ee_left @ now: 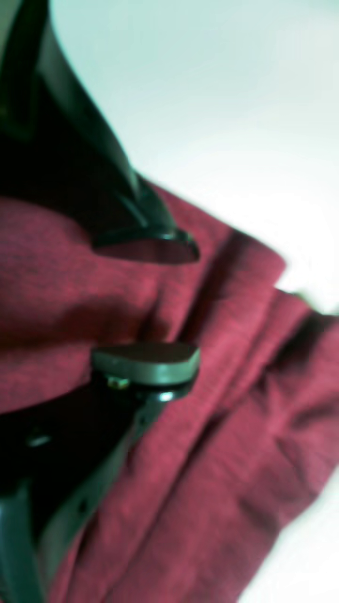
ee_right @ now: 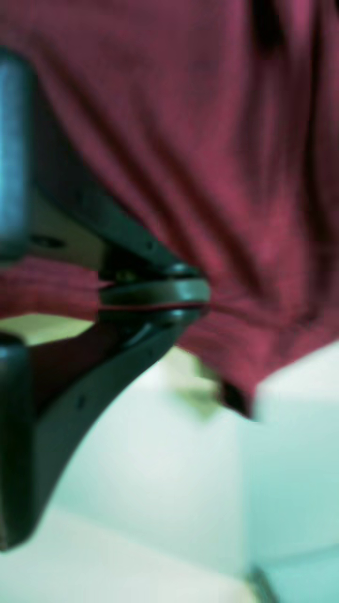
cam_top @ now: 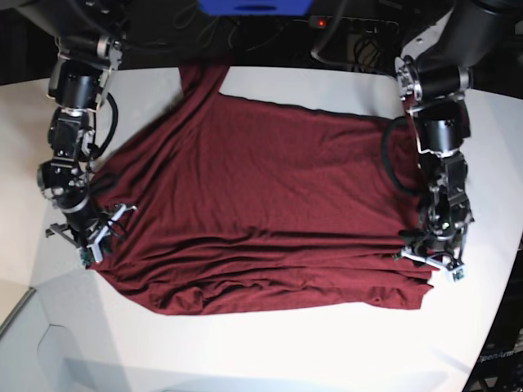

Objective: Layout the t-shirt on the table in an organized manner, then fold the t-shirt properly
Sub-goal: 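Release the shirt and move both grippers toward the shirt's collar edge, then grasp the shirt's collar edge with both grippers, then lift the shirt edge with the left gripper and fold it toward the right gripper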

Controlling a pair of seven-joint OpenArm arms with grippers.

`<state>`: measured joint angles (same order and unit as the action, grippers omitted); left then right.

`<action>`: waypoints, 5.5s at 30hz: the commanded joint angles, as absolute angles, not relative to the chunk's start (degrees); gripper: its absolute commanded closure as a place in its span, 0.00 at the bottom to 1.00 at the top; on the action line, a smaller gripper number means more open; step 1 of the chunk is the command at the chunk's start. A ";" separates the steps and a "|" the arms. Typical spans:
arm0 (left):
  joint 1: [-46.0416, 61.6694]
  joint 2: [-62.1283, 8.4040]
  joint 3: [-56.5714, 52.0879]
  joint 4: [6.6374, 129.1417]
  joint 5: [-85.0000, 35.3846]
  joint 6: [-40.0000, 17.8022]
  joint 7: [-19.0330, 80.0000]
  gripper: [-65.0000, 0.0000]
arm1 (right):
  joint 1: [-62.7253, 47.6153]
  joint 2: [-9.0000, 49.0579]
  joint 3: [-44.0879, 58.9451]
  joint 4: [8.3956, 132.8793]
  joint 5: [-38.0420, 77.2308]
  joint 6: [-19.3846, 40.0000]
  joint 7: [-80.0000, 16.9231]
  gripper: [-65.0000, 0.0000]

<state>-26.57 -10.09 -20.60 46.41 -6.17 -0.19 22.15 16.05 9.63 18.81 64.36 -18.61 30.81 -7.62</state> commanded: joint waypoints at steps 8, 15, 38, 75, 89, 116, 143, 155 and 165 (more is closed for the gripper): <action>-19.21 -7.16 -20.70 71.96 -6.29 -0.22 30.99 0.58 | 7.69 7.78 18.95 85.67 -17.89 30.55 -14.37 0.97; -7.96 -4.79 -20.18 91.82 -12.88 -0.31 38.37 0.58 | -1.19 1.27 21.49 104.57 -17.89 30.81 -31.16 0.96; 12.44 -13.76 3.82 110.02 -26.07 -0.31 57.71 0.59 | -15.08 -9.00 21.76 115.12 -17.89 30.90 -43.03 0.60; 5.67 -15.16 -4.97 100.53 -16.22 -0.31 53.49 0.59 | -30.90 -9.00 3.56 115.21 0.75 30.55 -50.86 0.60; 8.13 -17.71 -6.02 105.36 -16.48 -0.31 53.49 0.59 | -29.49 -9.00 2.59 108.97 0.57 30.46 -48.40 0.63; 16.66 -17.19 -8.48 112.22 -16.84 -0.31 53.41 0.59 | -2.15 -9.00 2.77 112.66 0.75 30.73 -51.03 0.99; 10.33 -1.36 23.52 97.89 -12.18 -0.22 53.67 0.55 | 9.63 -8.48 1.63 104.66 0.66 30.81 -53.41 0.99; 11.74 -1.71 23.43 100.44 -17.27 -0.04 53.85 0.50 | 10.24 -6.64 0.92 104.66 0.66 30.81 -53.58 0.99; 6.81 -1.27 27.74 93.58 -17.45 -0.22 53.41 0.50 | 10.68 -6.55 0.92 104.66 0.66 30.81 -53.58 0.99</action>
